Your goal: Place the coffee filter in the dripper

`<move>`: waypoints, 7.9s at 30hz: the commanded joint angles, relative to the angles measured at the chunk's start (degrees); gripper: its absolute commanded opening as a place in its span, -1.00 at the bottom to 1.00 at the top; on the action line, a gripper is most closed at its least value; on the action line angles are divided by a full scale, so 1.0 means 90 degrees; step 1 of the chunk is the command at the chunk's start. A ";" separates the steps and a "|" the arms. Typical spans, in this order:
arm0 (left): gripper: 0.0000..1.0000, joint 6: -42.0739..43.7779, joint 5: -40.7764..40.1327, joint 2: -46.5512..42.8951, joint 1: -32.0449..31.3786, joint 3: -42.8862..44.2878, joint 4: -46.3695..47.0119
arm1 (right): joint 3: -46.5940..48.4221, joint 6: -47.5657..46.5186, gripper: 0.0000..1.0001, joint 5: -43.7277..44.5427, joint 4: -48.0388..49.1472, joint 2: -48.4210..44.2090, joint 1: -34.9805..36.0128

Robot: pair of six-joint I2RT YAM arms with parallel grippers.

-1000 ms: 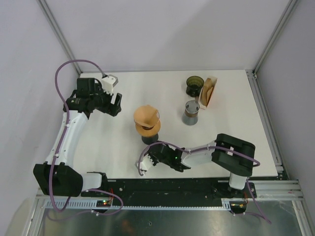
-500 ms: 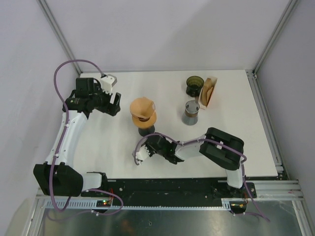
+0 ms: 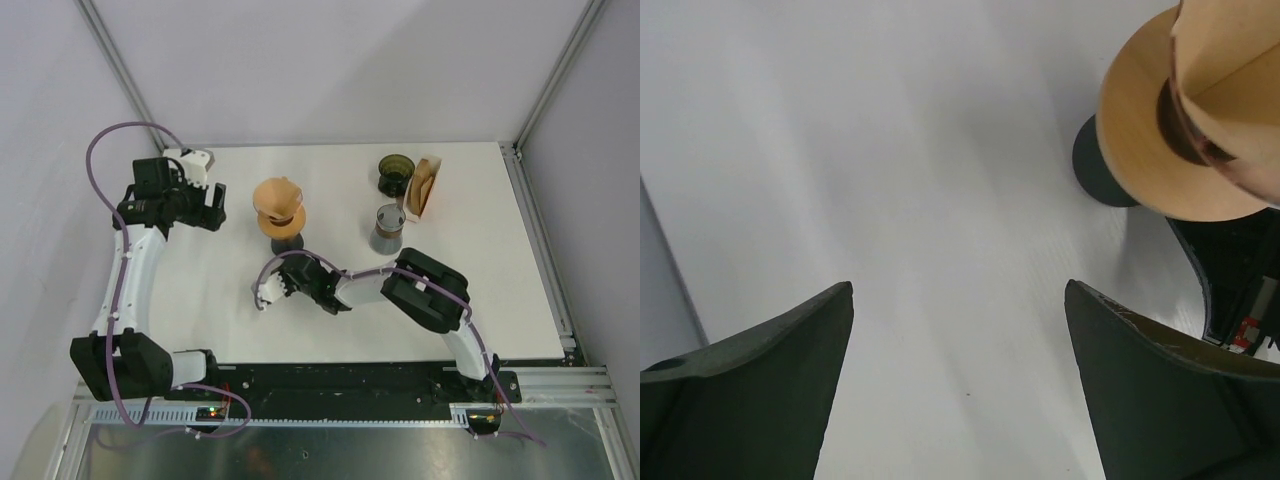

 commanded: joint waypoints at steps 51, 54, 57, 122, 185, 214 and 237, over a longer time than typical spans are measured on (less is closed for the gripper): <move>0.85 0.0110 0.0354 -0.0490 0.0287 0.0041 0.0230 | 0.0423 0.8801 0.99 -0.1478 -0.4768 -0.5089 -0.3407; 0.85 0.0111 0.0349 -0.0486 0.0284 0.0027 0.0230 | 0.0415 0.9242 0.91 -0.0649 -0.5161 -0.5074 -0.3819; 0.85 0.0114 0.0353 -0.0463 0.0285 0.0025 0.0234 | 0.0414 0.9252 0.86 -0.0251 -0.5482 -0.4932 -0.3977; 0.86 0.0169 0.0434 -0.0343 0.0284 0.0067 0.0235 | 0.2798 0.2892 -1.00 -0.3779 -0.7432 -0.1455 -0.2736; 0.85 0.0170 0.0407 -0.0060 0.0281 0.0185 0.0244 | 0.0368 0.8761 0.40 0.0970 -0.1845 -0.2214 -0.4601; 0.85 0.0204 0.0436 -0.0018 0.0287 0.0136 0.0239 | 0.2343 0.8809 -0.12 0.0987 -0.3048 -0.0173 -0.4421; 0.85 0.0232 0.0485 0.0010 0.0287 0.0123 0.0243 | 0.2869 0.8946 -0.77 0.0671 -0.2875 0.0315 -0.4636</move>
